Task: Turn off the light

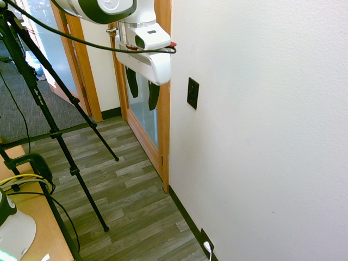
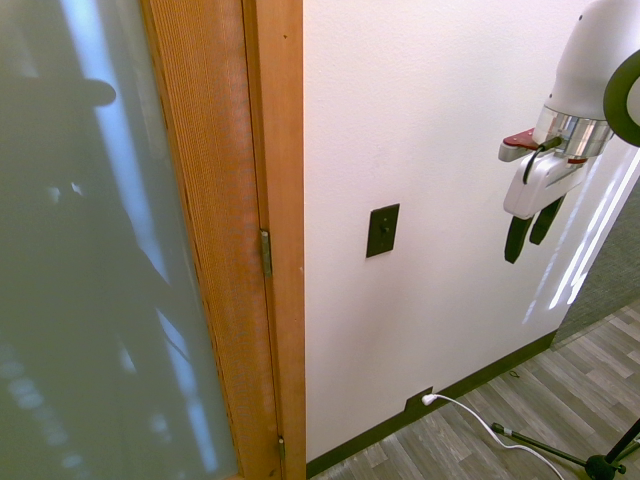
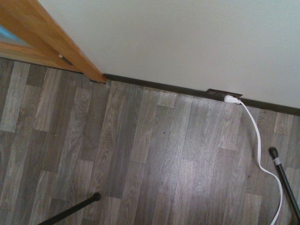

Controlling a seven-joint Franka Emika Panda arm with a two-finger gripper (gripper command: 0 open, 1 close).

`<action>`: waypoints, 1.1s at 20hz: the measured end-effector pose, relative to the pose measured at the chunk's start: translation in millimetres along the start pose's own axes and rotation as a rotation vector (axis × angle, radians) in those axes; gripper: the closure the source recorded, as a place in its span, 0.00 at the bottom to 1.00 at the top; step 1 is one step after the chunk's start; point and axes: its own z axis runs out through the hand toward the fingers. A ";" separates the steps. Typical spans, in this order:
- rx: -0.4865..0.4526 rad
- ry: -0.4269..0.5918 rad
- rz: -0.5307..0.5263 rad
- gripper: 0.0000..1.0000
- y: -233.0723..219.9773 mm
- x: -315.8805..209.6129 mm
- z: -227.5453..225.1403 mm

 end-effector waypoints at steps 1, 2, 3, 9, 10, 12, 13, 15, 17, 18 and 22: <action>-0.001 -0.001 0.000 0.00 -0.1 0.1 0.6; 0.000 -0.001 0.000 0.00 -0.3 0.2 0.8; 0.005 0.003 0.002 0.00 -2.0 1.6 -0.8; 0.073 0.067 0.009 0.00 -45.7 15.0 -15.5; 0.087 0.081 0.013 0.00 -56.7 13.0 -13.0; 0.118 0.118 0.031 0.00 -74.0 10.5 -4.4; 0.134 0.139 0.046 0.00 -80.1 10.6 1.6; 0.163 0.170 0.068 0.00 -90.2 12.1 14.9; 0.188 0.209 0.099 0.00 -99.1 14.6 24.4; 0.199 0.226 0.117 0.00 -103.7 16.4 28.0; 0.226 0.276 0.177 0.00 -118.7 27.0 39.2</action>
